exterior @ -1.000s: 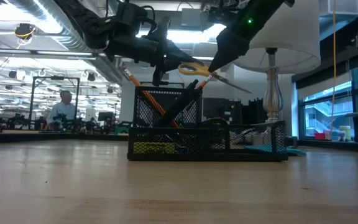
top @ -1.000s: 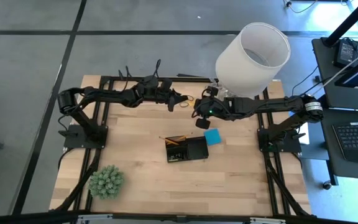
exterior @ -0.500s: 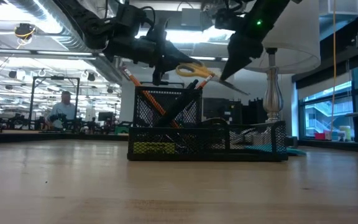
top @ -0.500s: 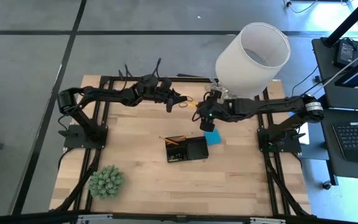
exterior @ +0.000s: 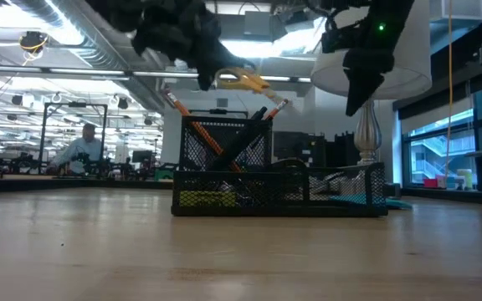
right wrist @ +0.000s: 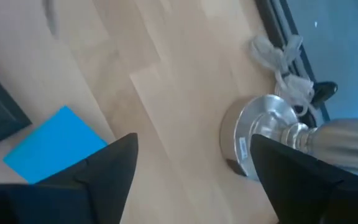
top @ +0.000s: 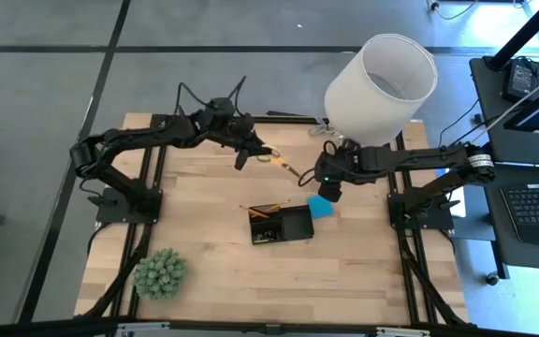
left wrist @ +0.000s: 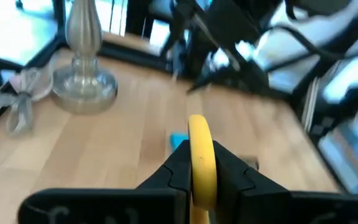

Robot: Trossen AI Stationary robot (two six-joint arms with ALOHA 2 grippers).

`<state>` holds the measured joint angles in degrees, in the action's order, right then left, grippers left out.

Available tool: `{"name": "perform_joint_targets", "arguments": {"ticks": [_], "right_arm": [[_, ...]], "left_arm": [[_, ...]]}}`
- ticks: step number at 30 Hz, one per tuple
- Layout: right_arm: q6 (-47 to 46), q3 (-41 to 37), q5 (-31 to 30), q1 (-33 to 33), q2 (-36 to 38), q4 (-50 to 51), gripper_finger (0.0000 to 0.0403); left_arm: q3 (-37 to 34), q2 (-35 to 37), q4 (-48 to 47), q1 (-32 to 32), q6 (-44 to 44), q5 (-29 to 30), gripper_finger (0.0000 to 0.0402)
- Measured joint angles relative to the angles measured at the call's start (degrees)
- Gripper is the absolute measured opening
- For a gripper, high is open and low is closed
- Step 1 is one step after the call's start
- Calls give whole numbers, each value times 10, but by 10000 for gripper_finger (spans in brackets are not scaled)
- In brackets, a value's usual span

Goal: Pick and place office supplies into organizer
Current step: Put the yellow scissors into the desk organizer

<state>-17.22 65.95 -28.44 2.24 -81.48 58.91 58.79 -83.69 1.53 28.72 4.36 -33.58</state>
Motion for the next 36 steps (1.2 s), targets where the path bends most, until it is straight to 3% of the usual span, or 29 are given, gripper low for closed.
{"name": "perform_joint_targets", "arguments": {"ticks": [5,12,16,24,30,36], "right_arm": [[-6,-33,-1,1,0,-12,312],[-6,-88,-1,19,0,-51,312],[-7,-115,-1,32,0,-66,312],[-6,-149,-1,58,-1,-92,312],[-4,-149,-1,69,-1,-113,312],[-3,-149,-1,70,-1,-120,312]], "left_arm": [[80,13,-211,-26,-82,59,25],[184,16,-357,-93,-131,133,25],[209,16,-406,-146,-134,150,24],[245,16,-491,-247,-141,283,24],[248,12,-495,-295,-129,300,24],[248,-2,-520,-320,-97,353,24]]}}
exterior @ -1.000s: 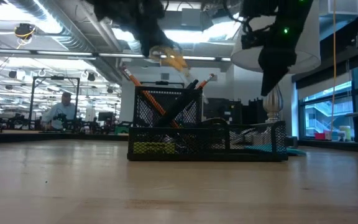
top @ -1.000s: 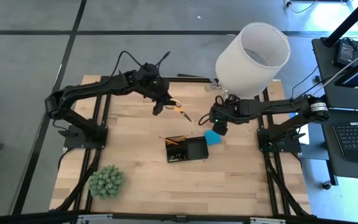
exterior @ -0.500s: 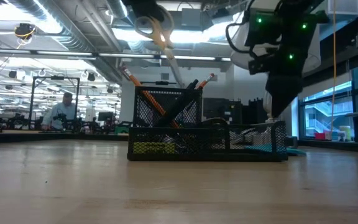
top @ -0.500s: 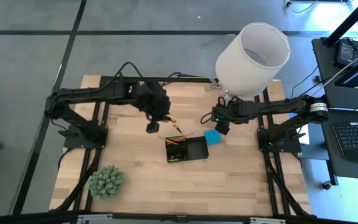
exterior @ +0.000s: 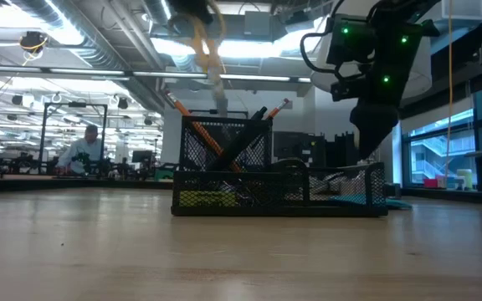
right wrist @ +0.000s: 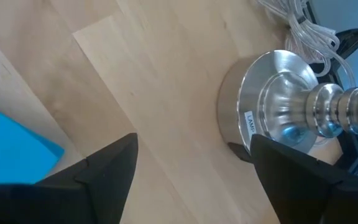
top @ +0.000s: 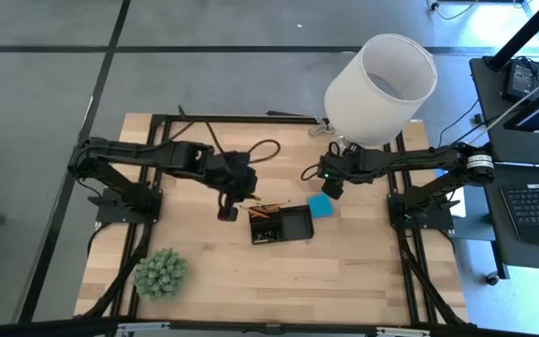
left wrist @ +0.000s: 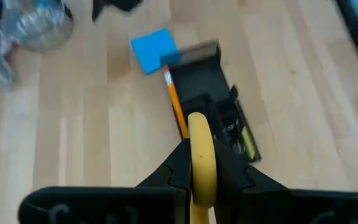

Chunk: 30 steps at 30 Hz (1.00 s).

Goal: Pick and place office supplies into organizer
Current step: Put the yellow scissors into the desk organizer

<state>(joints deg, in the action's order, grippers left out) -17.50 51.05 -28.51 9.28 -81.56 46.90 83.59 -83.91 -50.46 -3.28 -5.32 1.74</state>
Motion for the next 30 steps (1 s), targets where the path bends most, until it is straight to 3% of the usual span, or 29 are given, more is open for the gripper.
{"name": "perform_joint_targets", "arguments": {"ticks": [18,30], "right_arm": [[16,0,0,0,0,-26,312],[17,0,0,0,0,-26,312]], "left_arm": [[-1,-103,-6,1,-4,0,26],[0,-108,-4,1,-19,3,51]]}}
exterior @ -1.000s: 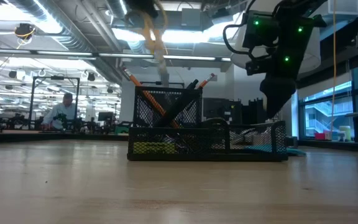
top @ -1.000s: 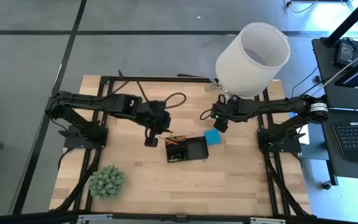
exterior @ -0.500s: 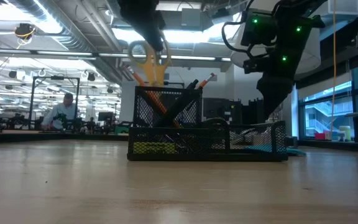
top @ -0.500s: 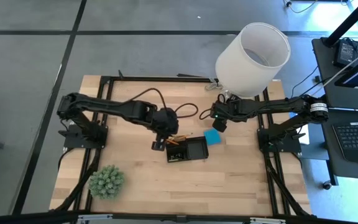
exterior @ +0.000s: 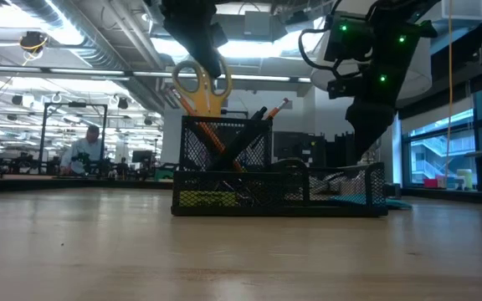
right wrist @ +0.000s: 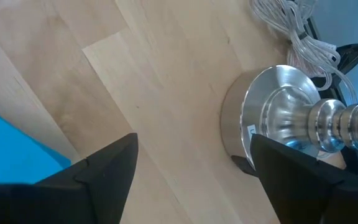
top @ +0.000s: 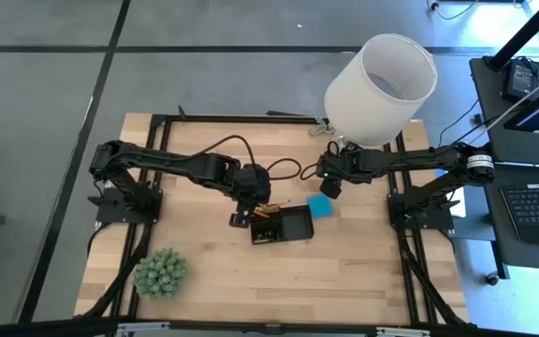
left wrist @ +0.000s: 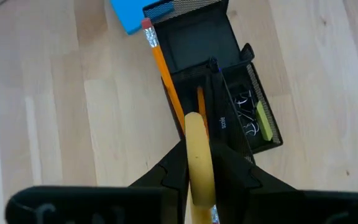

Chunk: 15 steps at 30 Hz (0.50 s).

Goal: Pick and place office supplies into organizer
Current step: Put the yellow scissors into the desk organizer

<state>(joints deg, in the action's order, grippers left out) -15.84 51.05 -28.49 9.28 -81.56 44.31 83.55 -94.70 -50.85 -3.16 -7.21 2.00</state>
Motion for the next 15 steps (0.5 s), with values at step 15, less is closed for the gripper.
{"name": "perform_joint_targets", "arguments": {"ticks": [15], "right_arm": [[-2,0,0,0,0,2,312]], "left_arm": [[0,2,0,6,-33,66,109]]}}
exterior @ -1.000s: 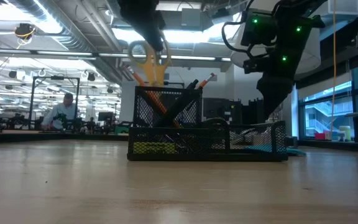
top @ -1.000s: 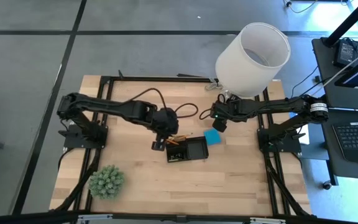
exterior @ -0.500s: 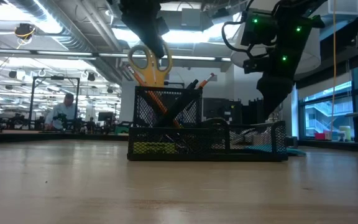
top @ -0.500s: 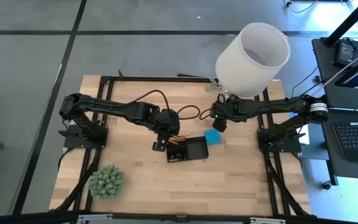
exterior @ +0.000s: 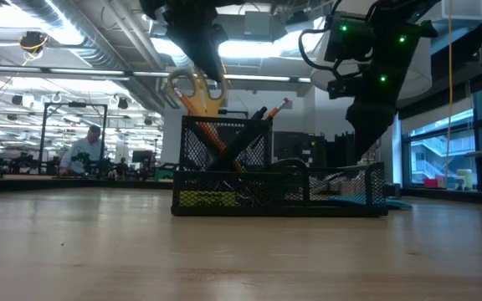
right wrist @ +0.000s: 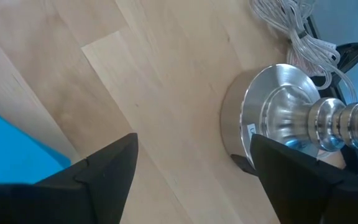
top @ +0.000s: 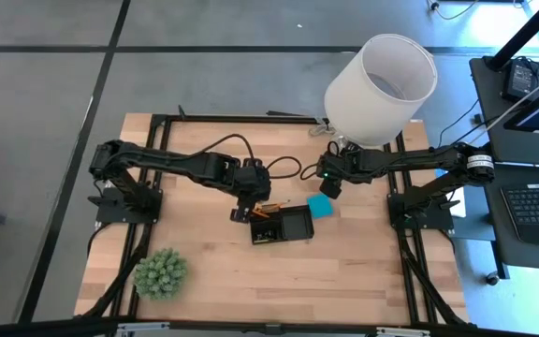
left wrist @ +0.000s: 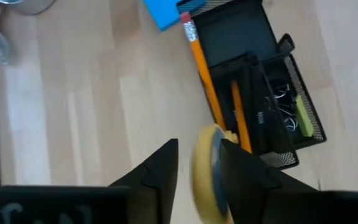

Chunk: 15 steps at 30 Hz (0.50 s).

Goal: Pick and place office supplies into organizer
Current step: Put the yellow scissors into the desk organizer, then put the blue sticky notes into the desk organizer

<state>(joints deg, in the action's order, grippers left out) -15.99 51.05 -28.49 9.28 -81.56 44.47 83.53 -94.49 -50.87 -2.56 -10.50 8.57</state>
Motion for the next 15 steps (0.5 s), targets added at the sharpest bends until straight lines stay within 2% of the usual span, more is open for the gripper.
{"name": "perform_joint_targets", "arguments": {"ticks": [7,13,15], "right_arm": [[44,0,0,0,0,3,312],[47,0,3,0,0,-4,312],[54,0,47,0,0,-3,312]], "left_arm": [[0,22,1,14,1,-10,137],[0,48,2,29,-6,-12,141],[0,60,0,41,-12,-12,139]]}}
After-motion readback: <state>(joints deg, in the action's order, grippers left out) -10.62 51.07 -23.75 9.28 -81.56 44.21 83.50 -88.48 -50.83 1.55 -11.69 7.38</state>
